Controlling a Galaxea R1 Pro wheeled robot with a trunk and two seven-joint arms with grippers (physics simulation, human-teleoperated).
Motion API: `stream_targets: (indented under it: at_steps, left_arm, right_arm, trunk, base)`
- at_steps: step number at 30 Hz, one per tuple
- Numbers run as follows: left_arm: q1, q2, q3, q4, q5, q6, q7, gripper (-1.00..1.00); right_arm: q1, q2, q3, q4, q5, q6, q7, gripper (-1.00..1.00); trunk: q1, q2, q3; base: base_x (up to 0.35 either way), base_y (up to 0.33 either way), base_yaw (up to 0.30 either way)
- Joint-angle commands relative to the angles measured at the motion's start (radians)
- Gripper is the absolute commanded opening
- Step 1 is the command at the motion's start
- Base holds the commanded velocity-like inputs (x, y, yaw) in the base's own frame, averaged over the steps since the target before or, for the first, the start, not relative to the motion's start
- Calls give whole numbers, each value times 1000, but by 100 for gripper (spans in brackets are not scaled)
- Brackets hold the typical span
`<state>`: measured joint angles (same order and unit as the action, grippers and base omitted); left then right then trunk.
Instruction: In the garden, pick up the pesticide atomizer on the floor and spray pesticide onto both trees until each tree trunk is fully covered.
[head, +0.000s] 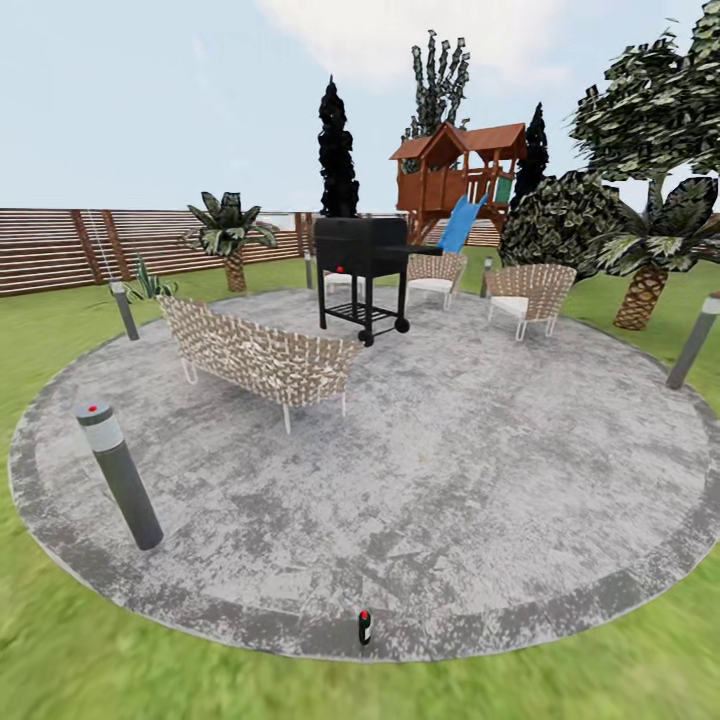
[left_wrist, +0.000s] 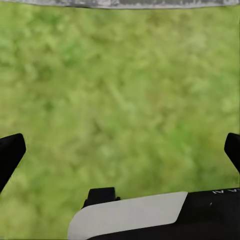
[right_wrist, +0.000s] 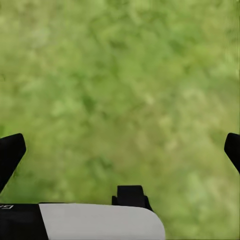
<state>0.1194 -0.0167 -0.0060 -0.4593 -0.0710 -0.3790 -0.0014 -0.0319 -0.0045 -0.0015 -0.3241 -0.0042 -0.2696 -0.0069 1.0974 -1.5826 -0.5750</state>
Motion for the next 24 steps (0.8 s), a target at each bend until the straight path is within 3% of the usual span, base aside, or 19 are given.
stream_targets:
  at_steps: [1, 8, 24]
  left_arm:
    - [0, 0, 1, -1, -7, -1, 0, 100]
    - [0, 0, 1, -1, -7, -1, 0, 100]
    - [0, 0, 1, -1, -7, -2, 0, 100]
  right_arm:
    - [0, 0, 0, 0, 0, -3, -1, 100]
    - [0, 0, 0, 0, 0, -3, -1, 100]
    - [0, 0, 0, 0, 0, -3, 0, 100]
  trunk:
    - [0, 0, -1]
    - [0, 0, -1]
    - [0, 0, -1]
  base:
    - [223, 274, 0]
    - [216, 226, -74]
    - [36, 30, -276]
